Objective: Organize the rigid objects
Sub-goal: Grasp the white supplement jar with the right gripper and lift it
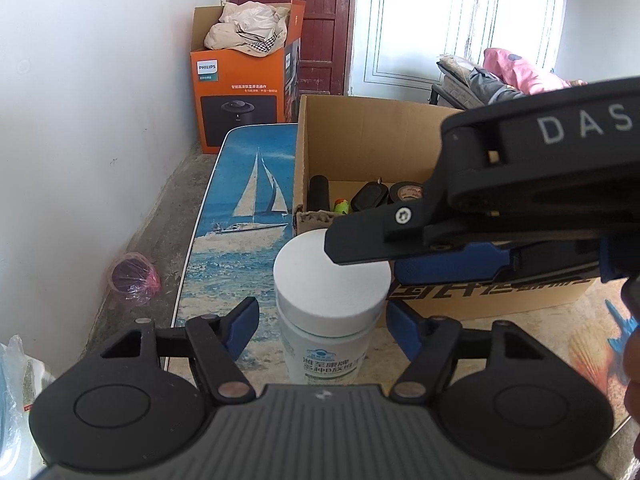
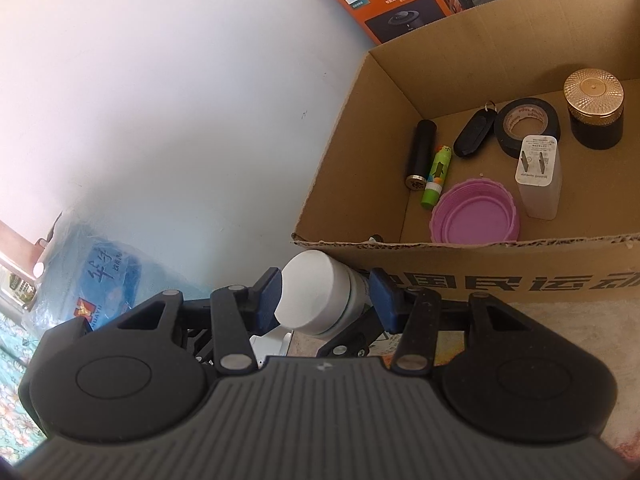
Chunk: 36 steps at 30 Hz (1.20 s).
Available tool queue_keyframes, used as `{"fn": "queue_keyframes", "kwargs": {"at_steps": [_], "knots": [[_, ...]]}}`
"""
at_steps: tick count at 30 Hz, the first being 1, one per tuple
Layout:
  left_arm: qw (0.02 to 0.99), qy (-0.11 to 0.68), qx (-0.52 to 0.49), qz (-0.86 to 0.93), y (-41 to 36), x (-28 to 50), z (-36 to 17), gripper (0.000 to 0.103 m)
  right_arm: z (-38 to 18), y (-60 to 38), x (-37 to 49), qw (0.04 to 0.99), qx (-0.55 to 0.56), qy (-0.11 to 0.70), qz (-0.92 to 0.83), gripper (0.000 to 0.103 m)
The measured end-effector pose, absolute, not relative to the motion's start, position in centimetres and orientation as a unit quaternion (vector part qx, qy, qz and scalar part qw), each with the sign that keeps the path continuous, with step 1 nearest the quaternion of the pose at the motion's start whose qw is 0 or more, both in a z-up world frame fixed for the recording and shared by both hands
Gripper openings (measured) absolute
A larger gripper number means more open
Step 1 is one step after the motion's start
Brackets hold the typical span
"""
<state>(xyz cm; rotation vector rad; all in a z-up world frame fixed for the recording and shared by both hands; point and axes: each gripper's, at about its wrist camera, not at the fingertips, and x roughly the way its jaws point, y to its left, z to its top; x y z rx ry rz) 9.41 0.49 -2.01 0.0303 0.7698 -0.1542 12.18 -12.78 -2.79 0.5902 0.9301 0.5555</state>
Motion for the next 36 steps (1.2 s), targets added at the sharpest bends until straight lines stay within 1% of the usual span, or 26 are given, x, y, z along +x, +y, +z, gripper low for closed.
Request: {"fn": "queue_keyframes", "kwargs": {"at_steps": [3, 7, 13, 23, 29, 36], "knots": [[0.920, 0.385, 0.008, -0.076, 0.4, 9.7, -2.2, 0.061, -3.1, -12.6, 12.5, 0.814, 0.280, 0.437, 0.261, 0.048], [0.917, 0.390, -0.002, -0.080, 0.5, 9.9, -2.4, 0.055, -3.5, -12.6, 12.6, 0.814, 0.280, 0.438, 0.257, 0.044], [0.919, 0.387, 0.003, -0.075, 0.1, 9.6, -2.4, 0.055, -3.6, -12.4, 12.7, 0.815, 0.280, 0.435, 0.262, 0.036], [0.921, 0.385, 0.001, -0.065, -0.2, 8.7, -1.5, 0.054, -2.8, -12.3, 11.9, 0.816, 0.274, 0.431, 0.272, 0.034], [0.933, 0.357, 0.012, -0.043, 0.2, 6.2, 1.8, 0.054, 0.1, -11.9, 10.3, 0.813, 0.275, 0.406, 0.313, 0.034], [0.958, 0.285, 0.033, -0.028, -0.2, 4.1, 8.6, 0.054, 7.2, -12.4, 8.8, 0.833, 0.256, 0.328, 0.366, 0.035]]}}
